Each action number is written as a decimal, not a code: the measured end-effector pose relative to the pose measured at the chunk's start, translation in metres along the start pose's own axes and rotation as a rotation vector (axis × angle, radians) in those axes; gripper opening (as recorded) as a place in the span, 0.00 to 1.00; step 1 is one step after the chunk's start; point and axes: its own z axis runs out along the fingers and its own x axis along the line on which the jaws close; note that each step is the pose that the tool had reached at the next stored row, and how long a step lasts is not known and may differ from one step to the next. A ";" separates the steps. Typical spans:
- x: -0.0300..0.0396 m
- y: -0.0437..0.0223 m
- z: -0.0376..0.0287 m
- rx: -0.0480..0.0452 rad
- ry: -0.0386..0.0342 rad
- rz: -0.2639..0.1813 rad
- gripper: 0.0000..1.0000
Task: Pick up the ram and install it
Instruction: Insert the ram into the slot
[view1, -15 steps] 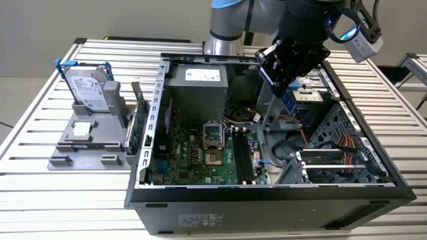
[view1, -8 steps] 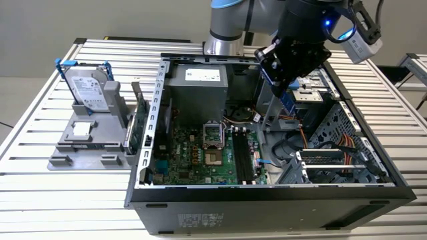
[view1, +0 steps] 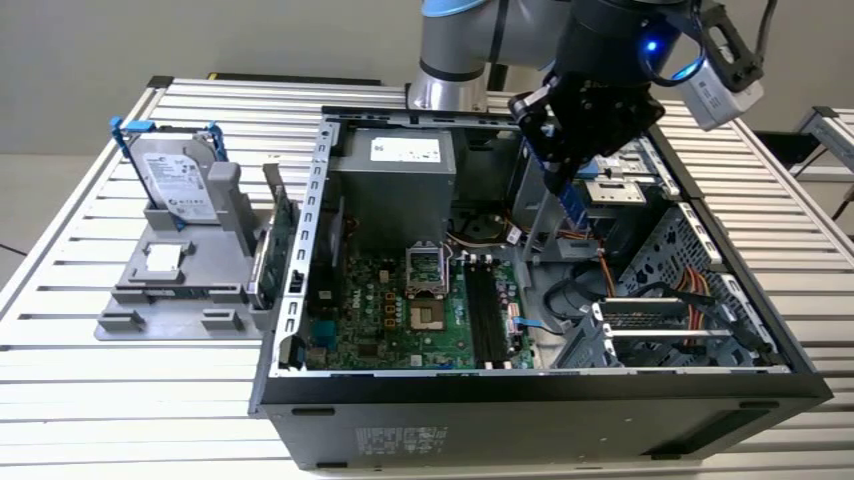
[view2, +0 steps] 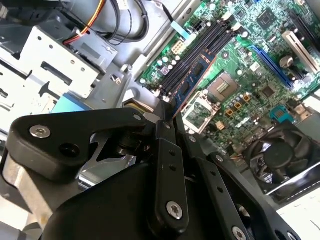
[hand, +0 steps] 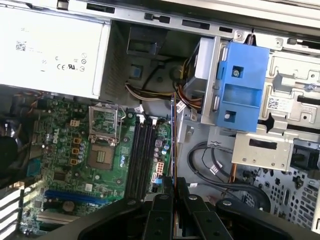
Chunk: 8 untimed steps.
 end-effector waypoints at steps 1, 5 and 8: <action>0.0001 -0.0002 0.0000 0.0000 0.0001 0.007 0.00; 0.0001 -0.0007 0.0000 0.0002 0.0003 0.036 0.00; 0.0001 -0.0010 0.0000 0.0003 0.0004 0.056 0.00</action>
